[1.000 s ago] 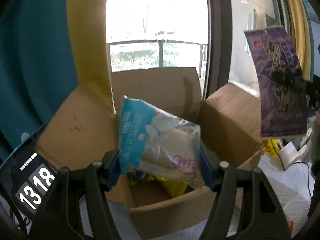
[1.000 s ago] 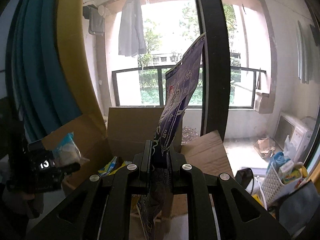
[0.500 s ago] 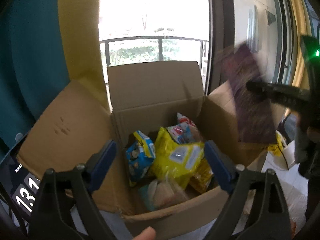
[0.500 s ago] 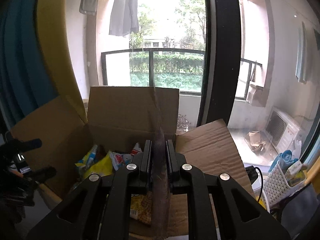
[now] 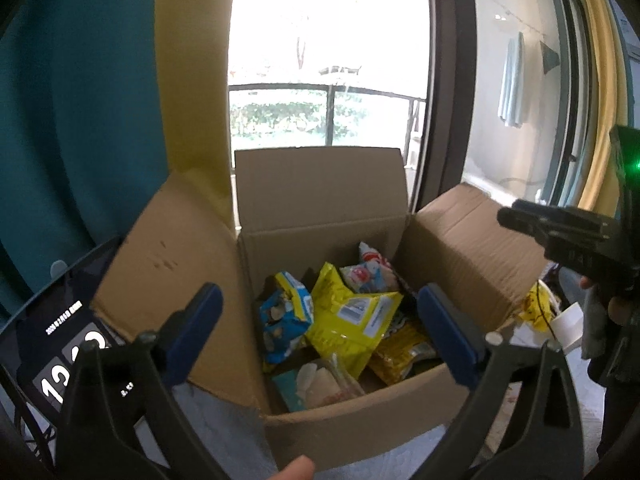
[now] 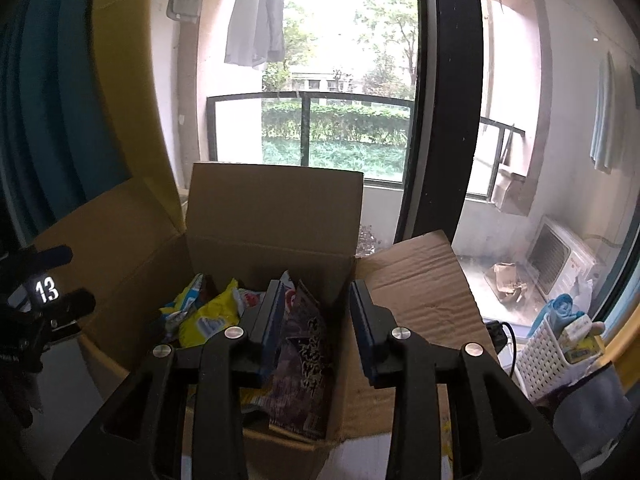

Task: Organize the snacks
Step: 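Move both tools from the box back to the snacks on the desk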

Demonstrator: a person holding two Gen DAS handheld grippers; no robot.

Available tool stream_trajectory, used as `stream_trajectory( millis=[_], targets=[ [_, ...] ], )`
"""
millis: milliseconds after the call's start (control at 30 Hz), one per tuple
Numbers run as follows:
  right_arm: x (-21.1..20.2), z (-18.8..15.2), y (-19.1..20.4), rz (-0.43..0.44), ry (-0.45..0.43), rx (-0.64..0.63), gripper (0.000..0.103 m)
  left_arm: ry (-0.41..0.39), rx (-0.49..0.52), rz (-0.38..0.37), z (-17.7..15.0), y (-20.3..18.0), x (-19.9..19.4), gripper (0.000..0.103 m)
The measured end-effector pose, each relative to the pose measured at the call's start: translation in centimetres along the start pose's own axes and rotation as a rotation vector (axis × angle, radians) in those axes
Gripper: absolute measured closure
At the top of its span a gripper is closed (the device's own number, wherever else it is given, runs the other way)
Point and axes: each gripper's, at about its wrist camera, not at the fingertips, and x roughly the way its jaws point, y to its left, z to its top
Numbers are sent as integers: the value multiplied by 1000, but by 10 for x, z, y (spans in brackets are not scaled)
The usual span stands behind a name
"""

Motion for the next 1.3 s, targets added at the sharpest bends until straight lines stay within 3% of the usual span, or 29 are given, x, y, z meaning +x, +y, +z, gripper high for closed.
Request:
stream_trajectory(
  millis=[667, 1300],
  targets=[
    [-82, -23, 18, 65, -25, 34, 66, -64, -2, -17, -5, -20, -80, 4],
    [-112, -68, 11, 103, 12, 78, 65, 19, 6, 0, -49, -35, -91, 4]
  ],
)
